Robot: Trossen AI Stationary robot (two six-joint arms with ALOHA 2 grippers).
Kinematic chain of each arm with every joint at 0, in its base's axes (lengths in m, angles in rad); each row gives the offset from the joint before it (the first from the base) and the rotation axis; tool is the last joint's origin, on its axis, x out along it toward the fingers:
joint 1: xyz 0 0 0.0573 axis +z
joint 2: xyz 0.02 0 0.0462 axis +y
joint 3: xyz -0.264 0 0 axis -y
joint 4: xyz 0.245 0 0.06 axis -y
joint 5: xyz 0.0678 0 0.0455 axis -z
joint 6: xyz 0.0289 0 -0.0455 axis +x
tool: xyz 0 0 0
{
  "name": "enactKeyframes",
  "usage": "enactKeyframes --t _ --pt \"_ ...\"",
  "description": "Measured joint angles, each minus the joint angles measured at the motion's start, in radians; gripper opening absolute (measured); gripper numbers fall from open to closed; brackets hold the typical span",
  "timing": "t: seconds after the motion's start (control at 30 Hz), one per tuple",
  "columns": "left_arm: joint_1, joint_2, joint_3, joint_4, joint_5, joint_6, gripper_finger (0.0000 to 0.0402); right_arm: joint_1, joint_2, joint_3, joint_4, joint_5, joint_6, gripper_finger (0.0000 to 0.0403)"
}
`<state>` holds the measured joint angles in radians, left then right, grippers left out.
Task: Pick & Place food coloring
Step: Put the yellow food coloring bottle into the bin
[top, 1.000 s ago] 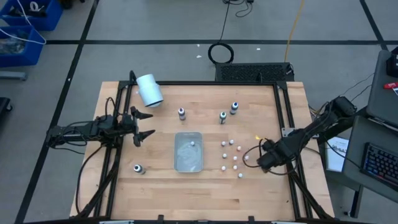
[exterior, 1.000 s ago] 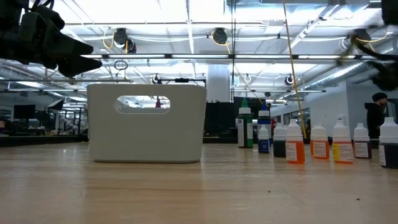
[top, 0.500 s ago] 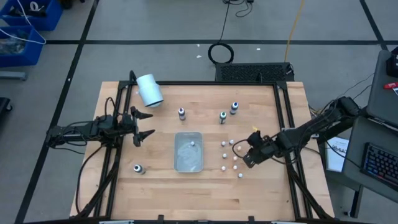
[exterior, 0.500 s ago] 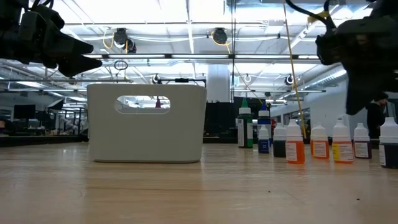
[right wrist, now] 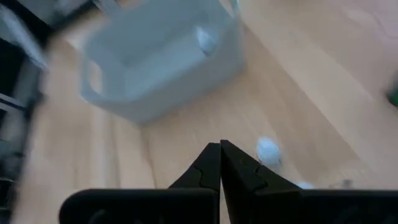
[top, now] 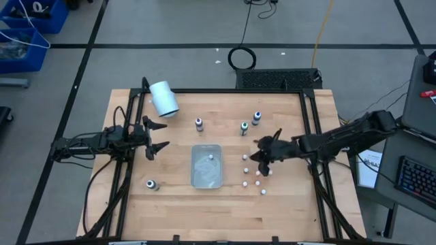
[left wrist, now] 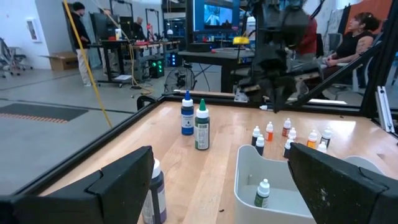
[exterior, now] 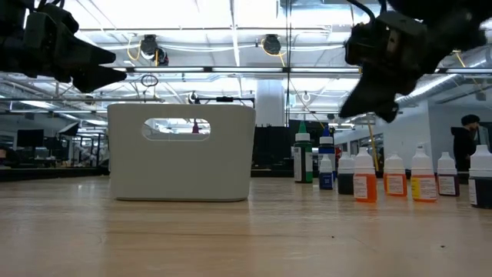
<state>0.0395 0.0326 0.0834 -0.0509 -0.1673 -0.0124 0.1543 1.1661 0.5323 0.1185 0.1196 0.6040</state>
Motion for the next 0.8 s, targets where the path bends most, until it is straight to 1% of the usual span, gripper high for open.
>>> enactKeyframes --t 0.07,0.13,0.23,0.33,0.43,0.5,0.53,0.6,0.7,0.8 --pt "0.000 0.000 0.000 0.001 0.000 0.000 0.0365 -0.041 -0.002 -0.067 0.152 -0.045 -0.030 0.0000" --pt "0.000 0.000 0.000 0.001 0.000 0.000 0.0365 -0.075 -0.002 -0.121 0.290 -0.068 -0.063 0.0000" --pt "0.000 0.000 0.000 0.001 0.000 0.002 0.0365 -0.116 -0.002 -0.172 0.436 -0.100 -0.110 0.0000" --pt "0.000 0.000 0.000 0.002 -0.009 0.008 0.0365 -0.151 -0.002 -0.189 0.519 -0.157 -0.156 0.0000" --pt "0.000 0.000 0.000 0.001 -0.037 0.008 0.0365 -0.177 -0.003 -0.189 0.522 -0.259 -0.180 0.0000" --pt "0.000 0.000 0.000 -0.002 -0.044 0.007 0.0365 -0.200 -0.012 -0.186 0.487 -0.329 -0.133 0.0000" --pt "0.000 0.000 0.000 -0.004 -0.045 0.006 0.0365 -0.212 -0.019 -0.176 0.436 -0.352 -0.107 0.0000" --pt "0.000 0.000 0.000 -0.005 -0.044 0.007 0.0365 -0.230 -0.039 -0.148 0.266 -0.350 -0.072 0.0000" --pt "0.000 0.000 0.000 -0.006 -0.044 0.007 0.0365 -0.248 -0.053 -0.072 -0.026 -0.260 -0.073 0.0000" --pt "0.000 0.000 0.000 -0.006 -0.044 0.007 0.0365 -0.254 -0.058 -0.012 -0.193 -0.184 -0.069 0.0000"
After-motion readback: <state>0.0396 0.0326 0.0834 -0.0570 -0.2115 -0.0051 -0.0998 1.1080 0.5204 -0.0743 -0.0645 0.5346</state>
